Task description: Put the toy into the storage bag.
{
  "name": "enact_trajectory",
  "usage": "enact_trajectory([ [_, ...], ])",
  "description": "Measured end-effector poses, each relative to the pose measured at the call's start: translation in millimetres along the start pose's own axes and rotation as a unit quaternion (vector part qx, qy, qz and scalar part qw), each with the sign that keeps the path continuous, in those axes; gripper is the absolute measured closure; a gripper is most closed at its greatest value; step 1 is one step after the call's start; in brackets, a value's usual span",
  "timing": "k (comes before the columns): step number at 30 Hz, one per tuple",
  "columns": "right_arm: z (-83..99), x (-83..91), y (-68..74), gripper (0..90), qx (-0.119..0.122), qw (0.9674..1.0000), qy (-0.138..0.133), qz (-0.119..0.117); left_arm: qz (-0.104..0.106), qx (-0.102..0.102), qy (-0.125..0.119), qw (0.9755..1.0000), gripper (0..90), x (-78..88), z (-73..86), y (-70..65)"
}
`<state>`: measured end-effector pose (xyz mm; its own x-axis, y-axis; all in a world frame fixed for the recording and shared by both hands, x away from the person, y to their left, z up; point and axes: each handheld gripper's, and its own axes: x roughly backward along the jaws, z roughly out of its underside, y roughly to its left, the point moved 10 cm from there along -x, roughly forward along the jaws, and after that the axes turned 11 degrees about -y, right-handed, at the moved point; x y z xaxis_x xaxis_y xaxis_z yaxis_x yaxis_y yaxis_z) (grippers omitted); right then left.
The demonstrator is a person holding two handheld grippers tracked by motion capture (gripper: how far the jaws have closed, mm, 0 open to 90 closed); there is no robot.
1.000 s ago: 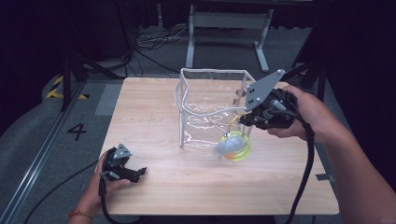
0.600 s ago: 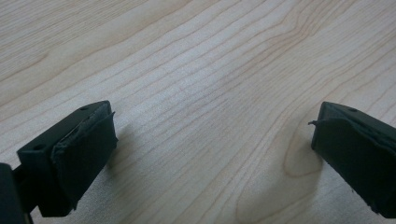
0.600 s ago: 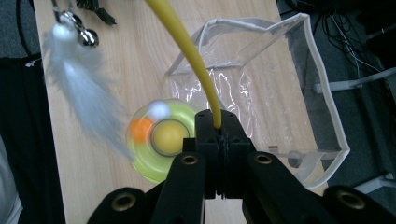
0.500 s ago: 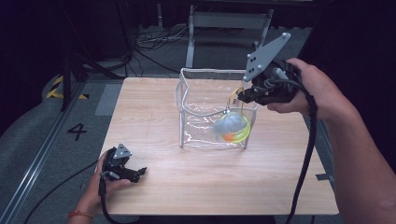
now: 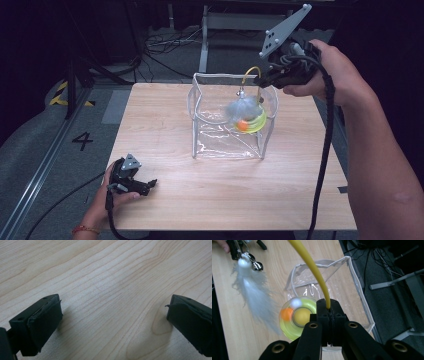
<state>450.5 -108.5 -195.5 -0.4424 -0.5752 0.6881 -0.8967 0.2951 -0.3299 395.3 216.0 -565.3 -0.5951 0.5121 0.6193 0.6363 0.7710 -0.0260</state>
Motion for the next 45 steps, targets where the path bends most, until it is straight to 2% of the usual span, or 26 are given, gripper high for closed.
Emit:
enact_trajectory([
  [5, -4.8, -2.1, -10.4, 88.6, -0.009, 0.9999, -0.005, 0.004, -0.001, 0.001, 0.001, 1.0, 0.2, 0.3, 0.2, -0.1],
  [11, -7.2, -7.3, -24.1, 88.6, -0.017, 0.9998, 0.004, 0.01, -0.002, -0.004, -0.001, 1.0, 0.2, 0.2, -0.4, 0.9],
  [13, -8.0, -8.5, -26.3, 88.5, -0.02, 0.9997, 0.001, 0.011, -0.001, 0.003, 0.002, 1.0, 0.2, 0.4, 0.4, -0.4],
  [16, -7.5, -12.1, -31.3, 88.6, -0.024, 0.9996, 0.005, 0.015, -0.001, 0.0, 0.0, 1.0, 0.2, 0.2, 0.0, 0.1],
  [24, -3.0, -33.8, -51.3, 88.5, -0.04, 0.9988, 0.011, 0.024, -0.002, -0.004, 0.0, 1.0, 0.2, 0.1, -0.3, 0.9],
  [33, 9.8, -54.2, -61.8, 88.6, -0.052, 0.9984, 0.011, 0.021, 0.0, -0.005, 0.001, 1.0, 0.2, 0.3, -0.2, 1.0],
  [40, 22.1, -68.7, -63.1, 88.5, -0.057, 0.998, 0.017, 0.019, 0.0, -0.006, 0.0, 1.0, 0.2, 0.1, -0.4, 1.2],
  [45, 31.0, -79.0, -58.5, 88.5, -0.056, 0.998, 0.024, 0.012, 0.0, -0.005, 0.001, 1.0, 0.2, 0.3, -0.1, 0.9],
])
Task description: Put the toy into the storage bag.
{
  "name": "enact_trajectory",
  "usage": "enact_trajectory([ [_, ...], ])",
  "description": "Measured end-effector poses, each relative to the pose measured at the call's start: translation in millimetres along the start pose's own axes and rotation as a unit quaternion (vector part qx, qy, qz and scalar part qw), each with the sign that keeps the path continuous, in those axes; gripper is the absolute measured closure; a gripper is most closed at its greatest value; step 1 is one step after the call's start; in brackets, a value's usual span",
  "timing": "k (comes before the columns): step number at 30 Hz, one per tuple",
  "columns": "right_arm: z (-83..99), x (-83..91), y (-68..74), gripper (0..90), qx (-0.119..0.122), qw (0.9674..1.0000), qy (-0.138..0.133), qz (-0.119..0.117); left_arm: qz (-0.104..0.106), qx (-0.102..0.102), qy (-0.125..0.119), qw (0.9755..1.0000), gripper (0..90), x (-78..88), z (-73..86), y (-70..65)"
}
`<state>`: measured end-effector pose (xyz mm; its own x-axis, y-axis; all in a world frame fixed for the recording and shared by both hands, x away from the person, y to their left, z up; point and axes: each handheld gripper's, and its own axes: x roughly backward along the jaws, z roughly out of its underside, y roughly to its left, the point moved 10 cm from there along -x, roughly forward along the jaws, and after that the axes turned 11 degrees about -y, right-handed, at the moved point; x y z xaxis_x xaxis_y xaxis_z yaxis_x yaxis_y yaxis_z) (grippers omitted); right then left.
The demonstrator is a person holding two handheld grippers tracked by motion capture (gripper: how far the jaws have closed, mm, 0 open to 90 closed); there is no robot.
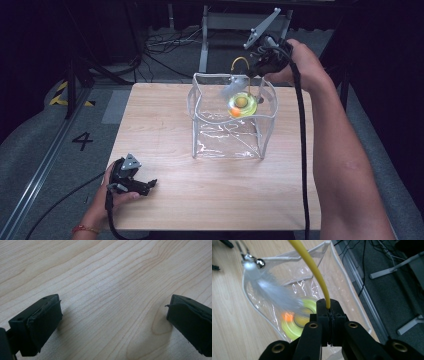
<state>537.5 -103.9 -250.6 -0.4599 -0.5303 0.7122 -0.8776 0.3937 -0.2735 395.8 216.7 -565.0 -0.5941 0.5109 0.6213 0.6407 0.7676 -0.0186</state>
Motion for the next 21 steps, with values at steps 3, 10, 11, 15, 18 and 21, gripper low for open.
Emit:
enact_trajectory([
  [3, 9.9, -11.4, 3.8, 88.5, -0.002, 0.9999, 0.01, -0.007, 0.0, 0.0, 0.0, 1.0, 0.2, 0.0, 0.0, 0.0],
  [10, 31.7, -39.2, 16.7, 88.5, -0.004, 0.9992, 0.025, -0.032, 0.0, -0.001, -0.001, 1.0, 0.2, -0.2, -0.2, 0.3],
  [11, 34.6, -42.6, 18.4, 88.5, -0.004, 0.9991, 0.028, -0.033, 0.001, 0.004, 0.002, 1.0, 0.1, 0.2, 0.5, -1.0],
  [15, 46.0, -57.1, 27.6, 88.4, -0.002, 0.9979, 0.044, -0.048, 0.001, 0.003, 0.001, 1.0, 0.2, 0.1, 0.4, -0.8],
  [18, 49.7, -62.4, 32.0, 88.5, -0.002, 0.9974, 0.047, -0.055, 0.0, 0.0, 0.0, 1.0, 0.2, 0.0, 0.0, 0.0],
  [21, 55.3, -68.2, 35.3, 88.5, -0.003, 0.9967, 0.055, -0.06, 0.0, 0.0, 0.0, 1.0, 0.1, -0.1, 0.0, -0.1],
])
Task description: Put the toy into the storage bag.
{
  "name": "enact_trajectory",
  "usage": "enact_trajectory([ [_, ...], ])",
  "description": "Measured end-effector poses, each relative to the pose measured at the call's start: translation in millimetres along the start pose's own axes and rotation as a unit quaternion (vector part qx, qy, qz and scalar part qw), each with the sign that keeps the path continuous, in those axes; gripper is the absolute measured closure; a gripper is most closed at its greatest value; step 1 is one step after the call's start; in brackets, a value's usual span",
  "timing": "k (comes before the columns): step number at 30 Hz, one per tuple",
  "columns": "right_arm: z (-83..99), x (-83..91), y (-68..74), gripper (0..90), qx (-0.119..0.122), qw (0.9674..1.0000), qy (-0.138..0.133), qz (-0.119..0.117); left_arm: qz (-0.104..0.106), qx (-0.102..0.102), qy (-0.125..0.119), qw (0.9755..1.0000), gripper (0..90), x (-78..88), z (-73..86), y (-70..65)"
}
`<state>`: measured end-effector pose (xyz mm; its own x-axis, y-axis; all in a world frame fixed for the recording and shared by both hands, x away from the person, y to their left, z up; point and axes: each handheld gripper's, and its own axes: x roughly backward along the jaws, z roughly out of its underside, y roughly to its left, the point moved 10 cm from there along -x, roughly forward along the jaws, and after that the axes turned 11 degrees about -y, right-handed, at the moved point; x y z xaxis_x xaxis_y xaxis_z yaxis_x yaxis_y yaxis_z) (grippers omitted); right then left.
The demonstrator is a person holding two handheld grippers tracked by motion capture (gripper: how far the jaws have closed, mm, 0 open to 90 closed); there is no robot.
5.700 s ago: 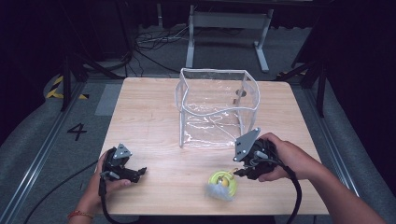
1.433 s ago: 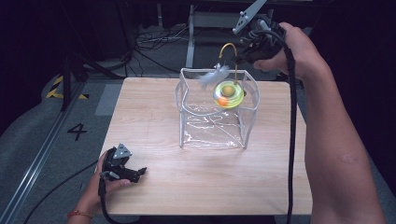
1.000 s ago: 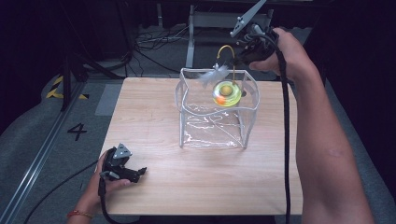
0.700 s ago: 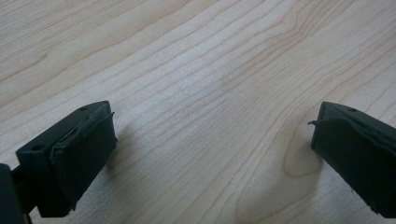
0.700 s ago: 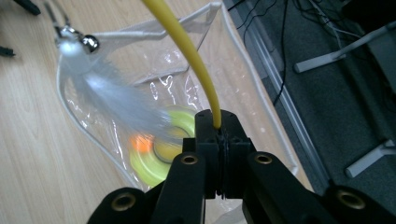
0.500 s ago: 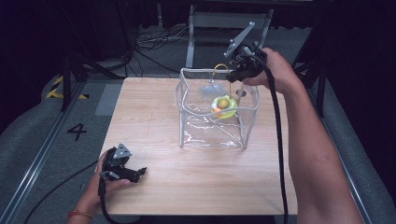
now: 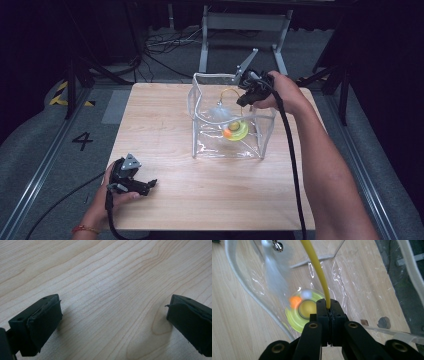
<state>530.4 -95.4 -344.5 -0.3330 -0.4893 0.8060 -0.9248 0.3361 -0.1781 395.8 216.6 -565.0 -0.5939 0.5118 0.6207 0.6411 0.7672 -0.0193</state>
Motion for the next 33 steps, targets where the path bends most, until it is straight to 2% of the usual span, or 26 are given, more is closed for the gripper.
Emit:
enact_trajectory([
  [7, 6.2, -9.7, 7.4, 88.2, -0.004, 0.9998, 0.007, -0.017, 0.002, 0.003, 0.0, 1.0, 0.1, -0.2, 0.1, -0.7],
  [9, 10.6, -13.7, 7.9, 88.2, -0.007, 0.9995, 0.021, -0.021, 0.003, 0.003, 0.0, 1.0, 0.1, -0.2, 0.1, -0.8],
  [16, 15.1, -17.7, 12.2, 87.8, -0.004, 0.9988, 0.037, -0.032, 0.001, 0.003, 0.0, 1.0, 0.1, -0.1, 0.1, -0.7],
  [19, 16.2, -19.2, 16.4, 87.9, 0.0, 0.9983, 0.038, -0.043, 0.001, 0.003, 0.0, 1.0, 0.1, -0.1, 0.1, -0.7],
  [21, 13.6, -16.9, 17.7, 88.0, -0.007, 0.9986, 0.027, -0.046, 0.001, 0.003, 0.0, 1.0, 0.1, -0.2, 0.0, -0.8],
  [23, 17.0, -17.0, 18.2, 88.1, -0.004, 0.9981, 0.037, -0.049, 0.002, 0.005, 0.0, 1.0, 0.1, -0.3, 0.1, -1.2],
  [27, 19.3, -17.2, 17.4, 87.9, -0.006, 0.9983, 0.038, -0.044, 0.002, 0.006, 0.0, 1.0, 0.1, -0.3, 0.0, -1.2],
  [33, 19.4, -13.2, 13.9, 81.5, -0.009, 0.999, 0.031, -0.03, 0.002, 0.006, 0.0, 1.0, 0.1, -0.3, 0.0, -1.2],
])
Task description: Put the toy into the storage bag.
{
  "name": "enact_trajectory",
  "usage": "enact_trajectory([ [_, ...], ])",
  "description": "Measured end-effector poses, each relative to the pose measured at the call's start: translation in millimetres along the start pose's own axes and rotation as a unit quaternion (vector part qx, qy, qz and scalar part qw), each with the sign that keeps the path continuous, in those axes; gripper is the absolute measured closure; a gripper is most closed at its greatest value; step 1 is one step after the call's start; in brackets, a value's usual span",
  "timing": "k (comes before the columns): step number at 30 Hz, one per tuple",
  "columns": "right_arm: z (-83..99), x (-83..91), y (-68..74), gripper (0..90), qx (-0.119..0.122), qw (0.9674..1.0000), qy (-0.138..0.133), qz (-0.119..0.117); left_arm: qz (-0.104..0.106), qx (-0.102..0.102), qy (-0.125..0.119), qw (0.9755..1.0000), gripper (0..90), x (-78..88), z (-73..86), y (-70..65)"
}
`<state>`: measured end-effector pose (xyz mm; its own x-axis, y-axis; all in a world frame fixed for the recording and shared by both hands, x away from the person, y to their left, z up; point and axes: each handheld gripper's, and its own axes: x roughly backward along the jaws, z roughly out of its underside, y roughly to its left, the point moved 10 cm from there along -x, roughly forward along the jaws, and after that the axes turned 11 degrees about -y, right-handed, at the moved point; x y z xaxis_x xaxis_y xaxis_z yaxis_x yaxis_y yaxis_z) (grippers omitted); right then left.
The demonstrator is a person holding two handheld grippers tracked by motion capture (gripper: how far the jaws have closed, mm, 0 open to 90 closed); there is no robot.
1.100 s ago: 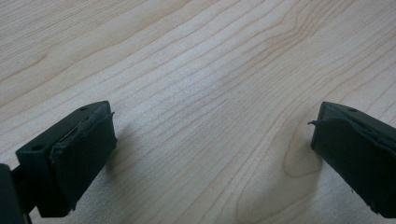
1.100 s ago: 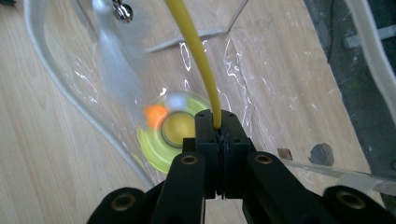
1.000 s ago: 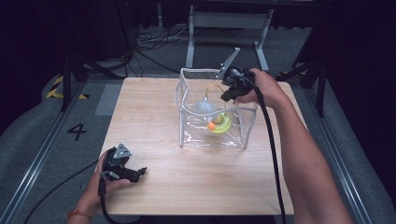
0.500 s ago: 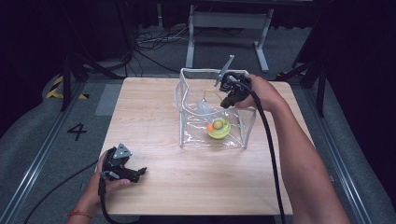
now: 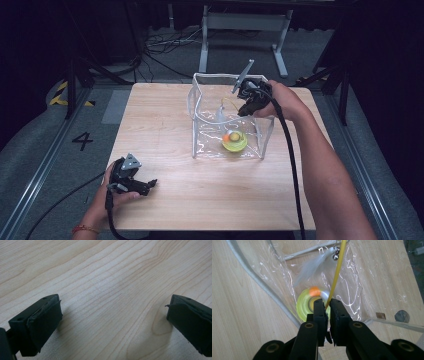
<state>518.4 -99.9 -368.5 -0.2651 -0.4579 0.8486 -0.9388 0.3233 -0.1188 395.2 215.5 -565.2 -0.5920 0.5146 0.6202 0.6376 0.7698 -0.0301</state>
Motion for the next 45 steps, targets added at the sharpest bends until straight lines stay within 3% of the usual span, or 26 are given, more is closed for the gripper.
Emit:
enact_trajectory([
  [8, -6.3, 6.8, 1.7, 72.6, -0.002, 0.9993, -0.036, 0.012, 0.0, 0.0, 0.0, 1.0, 0.1, 0.0, 0.0, 0.0],
  [13, -7.6, 13.9, -1.6, 65.8, -0.009, 0.9977, -0.053, 0.04, 0.0, 0.0, 0.0, 1.0, 0.1, 0.0, 0.0, 0.0],
  [19, -6.8, 23.4, -2.2, 58.9, -0.014, 0.9965, -0.061, 0.057, 0.0, 0.0, 0.0, 1.0, 0.1, 0.0, 0.0, 0.0],
  [27, -6.0, 45.5, -3.2, 49.8, -0.022, 0.9918, -0.087, 0.091, 0.0, 0.0, 0.0, 1.0, 0.1, 0.0, 0.0, 0.0],
  [40, 5.9, 72.2, -0.3, 37.7, -0.033, 0.9841, -0.124, 0.123, 0.0, 0.0, 0.0, 1.0, 0.2, 0.0, 0.0, 0.1],
  [45, 12.3, 78.5, 1.2, 35.4, -0.033, 0.9826, -0.128, 0.131, 0.0, 0.0, 0.0, 1.0, 0.2, 0.0, 0.0, 0.1],
])
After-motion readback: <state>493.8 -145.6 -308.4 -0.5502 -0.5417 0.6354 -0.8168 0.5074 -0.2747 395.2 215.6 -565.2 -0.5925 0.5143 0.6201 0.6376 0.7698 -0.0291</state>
